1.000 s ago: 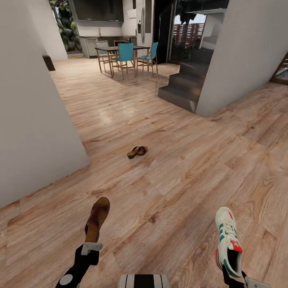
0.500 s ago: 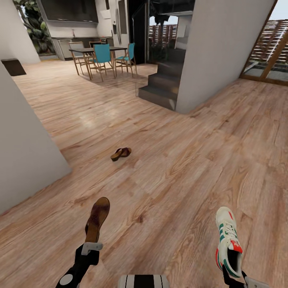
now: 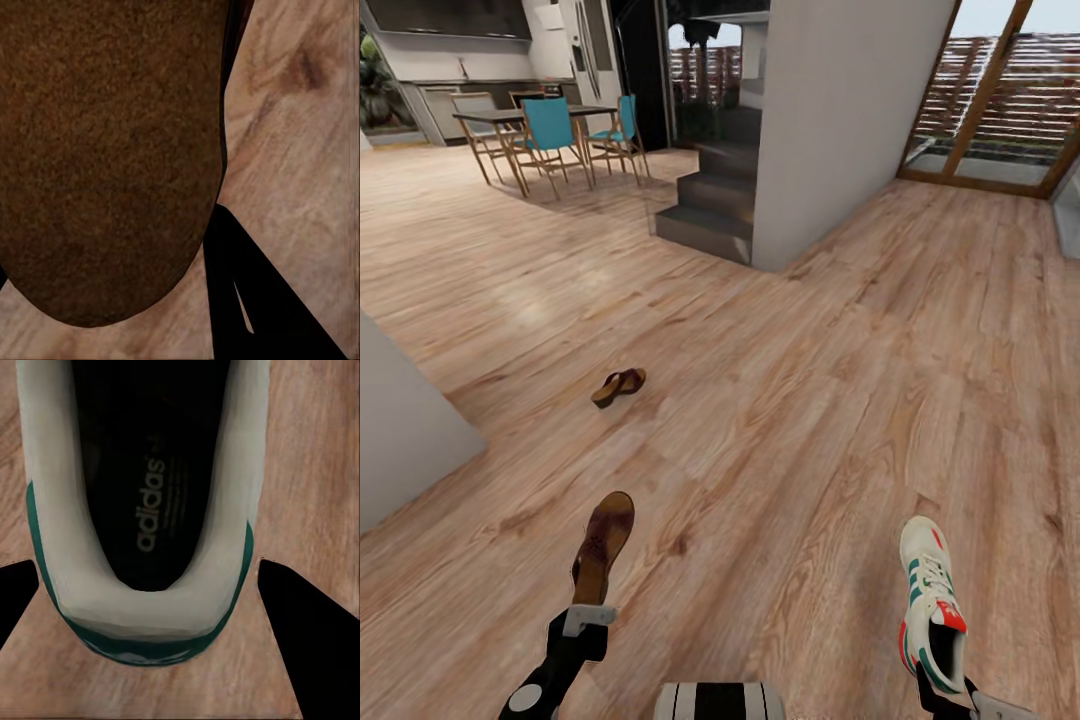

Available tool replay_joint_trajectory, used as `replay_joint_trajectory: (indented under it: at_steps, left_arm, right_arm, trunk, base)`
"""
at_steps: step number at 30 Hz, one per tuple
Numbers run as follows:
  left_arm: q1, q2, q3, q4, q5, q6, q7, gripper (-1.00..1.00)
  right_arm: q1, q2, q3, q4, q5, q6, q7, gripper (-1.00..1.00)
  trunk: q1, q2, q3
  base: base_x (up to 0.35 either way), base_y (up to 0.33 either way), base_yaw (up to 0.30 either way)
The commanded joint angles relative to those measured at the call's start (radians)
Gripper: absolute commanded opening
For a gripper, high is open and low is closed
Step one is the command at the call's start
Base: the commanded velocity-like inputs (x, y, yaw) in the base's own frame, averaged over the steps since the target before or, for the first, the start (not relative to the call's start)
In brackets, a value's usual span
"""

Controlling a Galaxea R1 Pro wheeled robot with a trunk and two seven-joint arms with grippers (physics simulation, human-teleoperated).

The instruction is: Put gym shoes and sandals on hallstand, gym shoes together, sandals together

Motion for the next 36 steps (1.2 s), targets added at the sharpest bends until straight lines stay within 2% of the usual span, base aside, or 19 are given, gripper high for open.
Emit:
replay_joint_trajectory:
  at_steps: [1, 10, 17, 25, 36]
  left_arm:
    - [0.0, -0.001, 0.009, -0.001, -0.01, -0.003, -0.007, -1.0]
    - [0.0, -0.001, 0.009, -0.001, -0.01, -0.003, -0.007, -1.0]
    - [0.0, -0.001, 0.009, -0.001, -0.01, -0.003, -0.007, -1.0]
    - [0.0, -0.001, 0.01, 0.0, -0.01, -0.003, -0.007, -1.0]
    - [0.0, -0.001, 0.01, 0.0, -0.01, -0.003, -0.007, -1.0]
  right_arm:
    - [-0.001, 0.001, -0.005, 0.001, -0.001, -0.003, 0.009, -1.0]
    - [-0.001, 0.001, -0.005, 0.001, -0.001, -0.003, 0.009, -1.0]
    - [-0.001, 0.001, -0.005, 0.001, -0.001, -0.003, 0.009, -1.0]
    - [-0.001, 0.001, -0.005, 0.001, 0.0, -0.003, 0.009, -1.0]
    - [-0.001, 0.001, -0.005, 0.001, 0.0, -0.003, 0.009, -1.0]
  trunk:
    - [0.0, 0.0, 0.0]
    - [0.0, 0.0, 0.003]
    - [-0.003, 0.001, 0.032]
    - [-0.034, 0.057, 0.06]
    - [-0.034, 0.057, 0.064]
  base:
    - [0.0, 0.0, -0.3]
    - [0.0, 0.0, -0.3]
    - [0.0, 0.0, -0.3]
    - [0.0, 0.0, -0.3]
    - [0.0, 0.0, -0.3]
